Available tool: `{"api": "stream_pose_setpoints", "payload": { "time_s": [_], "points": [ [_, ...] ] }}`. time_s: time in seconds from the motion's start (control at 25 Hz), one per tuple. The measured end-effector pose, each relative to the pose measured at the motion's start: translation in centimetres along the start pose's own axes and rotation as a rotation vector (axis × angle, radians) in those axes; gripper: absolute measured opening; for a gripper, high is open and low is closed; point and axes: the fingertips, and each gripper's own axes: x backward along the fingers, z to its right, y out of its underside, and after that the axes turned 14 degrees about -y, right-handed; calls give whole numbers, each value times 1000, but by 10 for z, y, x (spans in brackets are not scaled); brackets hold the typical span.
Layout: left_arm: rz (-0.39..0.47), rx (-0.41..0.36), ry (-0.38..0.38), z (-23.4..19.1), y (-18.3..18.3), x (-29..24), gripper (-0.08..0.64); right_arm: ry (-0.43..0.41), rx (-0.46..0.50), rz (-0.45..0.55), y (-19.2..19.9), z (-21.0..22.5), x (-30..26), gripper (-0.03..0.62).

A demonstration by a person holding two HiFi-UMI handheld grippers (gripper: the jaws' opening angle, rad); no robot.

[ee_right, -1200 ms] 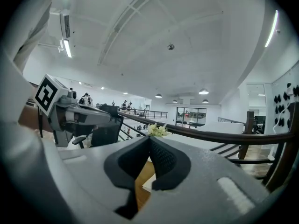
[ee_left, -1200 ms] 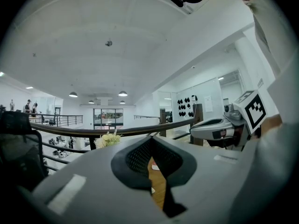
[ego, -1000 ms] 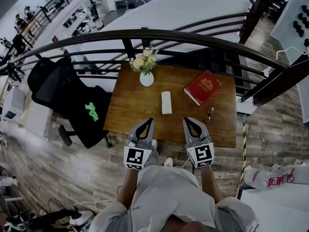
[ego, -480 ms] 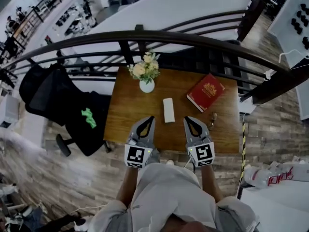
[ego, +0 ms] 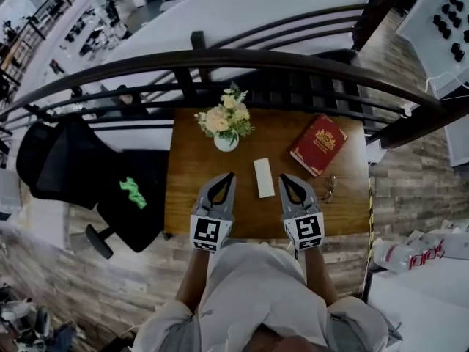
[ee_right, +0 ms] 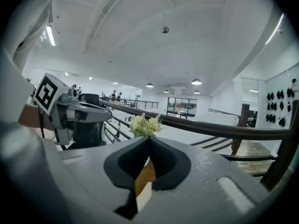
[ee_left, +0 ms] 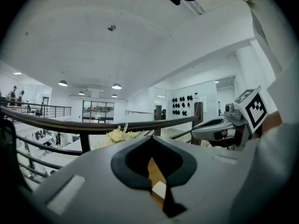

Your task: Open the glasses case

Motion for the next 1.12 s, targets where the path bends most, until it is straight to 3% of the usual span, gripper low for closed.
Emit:
{"api": "stream_pose_setpoints", "payload": {
  "time_s": [0.32, 0.6, 1.12],
  "points": [
    [-77, 32, 81, -20, 40, -41, 20, 66, -66, -111, 38, 12, -39, 3],
    [-135, 32, 156, -14, 75, -62, 20, 110, -97, -209, 75, 17, -53, 5],
    [-244, -23, 175, 7, 151, -93, 20, 90, -164, -328, 152, 21, -69, 14]
  ]
}}
